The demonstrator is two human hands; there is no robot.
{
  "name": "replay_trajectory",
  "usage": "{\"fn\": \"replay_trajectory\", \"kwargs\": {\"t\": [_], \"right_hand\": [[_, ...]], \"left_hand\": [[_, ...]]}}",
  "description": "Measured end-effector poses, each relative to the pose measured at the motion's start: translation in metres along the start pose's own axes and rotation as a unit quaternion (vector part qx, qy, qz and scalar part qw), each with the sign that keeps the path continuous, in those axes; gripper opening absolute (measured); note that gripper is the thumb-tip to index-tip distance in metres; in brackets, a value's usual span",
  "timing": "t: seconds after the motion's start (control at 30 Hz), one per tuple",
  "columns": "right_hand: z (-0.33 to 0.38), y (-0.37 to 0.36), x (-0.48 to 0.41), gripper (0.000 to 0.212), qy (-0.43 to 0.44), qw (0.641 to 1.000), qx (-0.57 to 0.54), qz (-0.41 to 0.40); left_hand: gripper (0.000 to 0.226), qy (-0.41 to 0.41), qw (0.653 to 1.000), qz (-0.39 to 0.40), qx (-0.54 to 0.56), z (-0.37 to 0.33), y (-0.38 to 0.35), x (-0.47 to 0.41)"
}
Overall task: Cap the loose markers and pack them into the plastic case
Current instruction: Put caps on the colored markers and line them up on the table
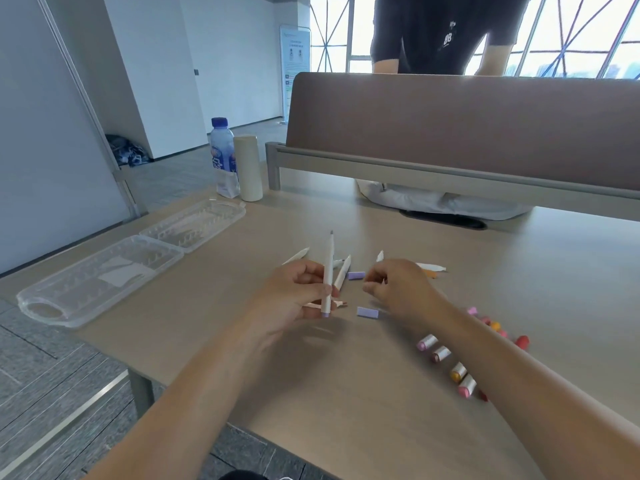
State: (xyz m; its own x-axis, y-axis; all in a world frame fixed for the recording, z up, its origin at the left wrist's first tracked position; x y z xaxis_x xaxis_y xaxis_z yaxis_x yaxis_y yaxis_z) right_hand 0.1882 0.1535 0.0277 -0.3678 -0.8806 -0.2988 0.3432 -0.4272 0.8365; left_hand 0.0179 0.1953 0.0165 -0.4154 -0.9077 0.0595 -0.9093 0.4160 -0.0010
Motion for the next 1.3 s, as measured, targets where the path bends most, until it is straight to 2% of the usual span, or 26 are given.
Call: {"fn": "replay_trajectory", "kwargs": {"t": [0.07, 0.17, 0.23, 0.4, 0.53, 0.63, 0.7, 0.83, 0.93, 1.0, 1.13, 1.3], "right_hand": [[0.002, 0.005, -0.015, 0.010, -0.002, 1.000, 0.027, -0.012], [0.008, -0.004, -0.034, 0.029, 0.021, 0.996, 0.090, 0.019], [0.009, -0.013, -0.042, 0.034, 0.028, 0.990, 0.132, 0.045], [0.009, -0.029, -0.051, 0.020, 0.039, 0.984, 0.165, 0.054], [0.016, -0.023, -0.041, 0.022, 0.050, 0.986, 0.149, 0.049], [0.016, 0.000, -0.028, 0.018, 0.032, 0.997, 0.065, 0.016], [0.010, 0.020, -0.017, 0.017, -0.007, 0.998, -0.054, -0.006], [-0.005, 0.055, 0.015, 0.012, -0.098, 0.954, -0.278, -0.059], [-0.011, 0.068, 0.035, 0.014, -0.131, 0.920, -0.361, -0.075], [-0.014, 0.075, 0.042, 0.008, -0.133, 0.907, -0.390, -0.086], [-0.021, 0.086, 0.050, 0.007, -0.131, 0.910, -0.377, -0.115], [-0.019, 0.090, 0.058, 0.009, -0.124, 0.915, -0.365, -0.116]], "left_hand": [[0.018, -0.001, 1.000, 0.004, 0.003, -0.003, 0.001, -0.006], [0.018, -0.006, 1.000, 0.011, 0.010, -0.006, 0.000, -0.014], [0.018, -0.006, 1.000, 0.010, 0.020, -0.008, 0.000, -0.019], [0.020, -0.009, 1.000, 0.014, 0.009, -0.005, 0.002, -0.025], [0.022, -0.011, 1.000, 0.024, -0.006, -0.004, 0.000, -0.020], [0.016, 0.001, 1.000, 0.023, -0.008, -0.003, -0.002, -0.012], [0.013, 0.006, 0.999, 0.029, -0.014, -0.001, -0.005, -0.005], [0.013, 0.006, 0.999, 0.027, -0.032, 0.000, -0.012, 0.010], [0.016, 0.006, 0.997, 0.052, -0.049, 0.003, -0.024, 0.019], [0.016, 0.003, 0.996, 0.070, -0.058, 0.004, -0.033, 0.025], [0.005, -0.009, 0.992, 0.093, -0.079, 0.002, -0.043, 0.034], [0.025, -0.014, 0.988, 0.115, -0.098, 0.003, -0.049, 0.038]]}}
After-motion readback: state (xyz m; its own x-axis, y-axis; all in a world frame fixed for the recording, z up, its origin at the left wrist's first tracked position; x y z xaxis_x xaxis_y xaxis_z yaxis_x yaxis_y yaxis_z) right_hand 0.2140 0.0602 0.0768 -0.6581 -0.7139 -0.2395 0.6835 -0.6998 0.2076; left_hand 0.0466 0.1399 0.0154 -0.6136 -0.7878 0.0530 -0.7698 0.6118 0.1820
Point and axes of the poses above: each hand's wrist, its own x-axis away from the middle knuckle, its own y-axis out of the back of the hand, z = x × y, the point moved 10 cm from there along -x, towards the middle knuckle, and after that the axes turned 12 degrees about -z, right-handed, at the moved point
